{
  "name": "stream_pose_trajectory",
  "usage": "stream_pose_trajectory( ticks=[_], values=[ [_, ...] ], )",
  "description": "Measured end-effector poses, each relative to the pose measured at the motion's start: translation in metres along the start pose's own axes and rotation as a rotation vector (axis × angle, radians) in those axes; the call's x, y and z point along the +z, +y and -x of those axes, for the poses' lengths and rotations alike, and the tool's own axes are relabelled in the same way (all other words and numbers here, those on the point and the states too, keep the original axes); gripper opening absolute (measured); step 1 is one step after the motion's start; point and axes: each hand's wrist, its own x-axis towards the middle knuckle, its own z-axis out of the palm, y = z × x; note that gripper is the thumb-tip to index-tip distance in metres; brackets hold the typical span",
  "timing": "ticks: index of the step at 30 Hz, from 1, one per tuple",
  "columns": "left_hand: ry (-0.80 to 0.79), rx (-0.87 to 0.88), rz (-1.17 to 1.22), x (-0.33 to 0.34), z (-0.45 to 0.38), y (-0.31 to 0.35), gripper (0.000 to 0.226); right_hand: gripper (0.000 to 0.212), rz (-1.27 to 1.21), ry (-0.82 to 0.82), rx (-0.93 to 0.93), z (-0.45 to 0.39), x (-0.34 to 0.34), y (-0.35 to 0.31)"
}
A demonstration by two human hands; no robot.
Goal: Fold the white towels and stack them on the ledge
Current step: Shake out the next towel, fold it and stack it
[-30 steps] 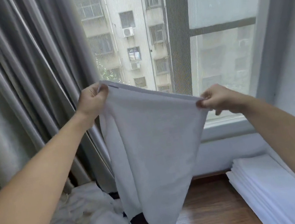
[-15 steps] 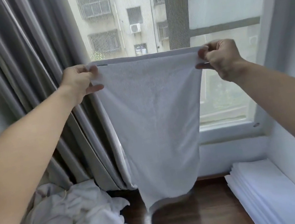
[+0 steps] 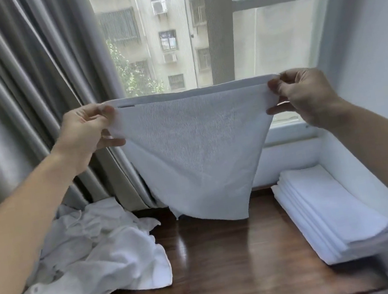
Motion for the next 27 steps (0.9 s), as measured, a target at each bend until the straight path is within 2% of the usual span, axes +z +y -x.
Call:
stream_pose_trajectory(
  ticks=[4,8,16,18,21,27],
  values=[
    [-0.085,-0.094,0.014,-0.015,0.068,-0.038,0.026,0.019,0.091,-0.108,0.160,0.073,-0.007,0.027],
    [-0.234,-0.207,-0.068,-0.025,0.135,-0.090,0.023,0.019,0.134,-0.183,0.290,0.146,-0.008,0.060],
    [-0.391,-0.538,-0.251,-0.016,0.217,-0.214,0.024,0.020,0.311,-0.262,0.615,0.247,0.007,0.173],
    [-0.412,-0.598,-0.280,-0.011,0.218,-0.231,0.024,0.025,0.332,-0.263,0.703,0.253,0.010,0.198],
    [-0.451,-0.646,-0.345,-0.004,0.205,-0.248,0.023,0.028,0.367,-0.280,0.723,0.242,0.015,0.224],
    [-0.445,-0.641,-0.345,0.017,0.122,-0.279,0.020,0.027,0.412,-0.326,0.704,0.150,0.030,0.265]
  ],
)
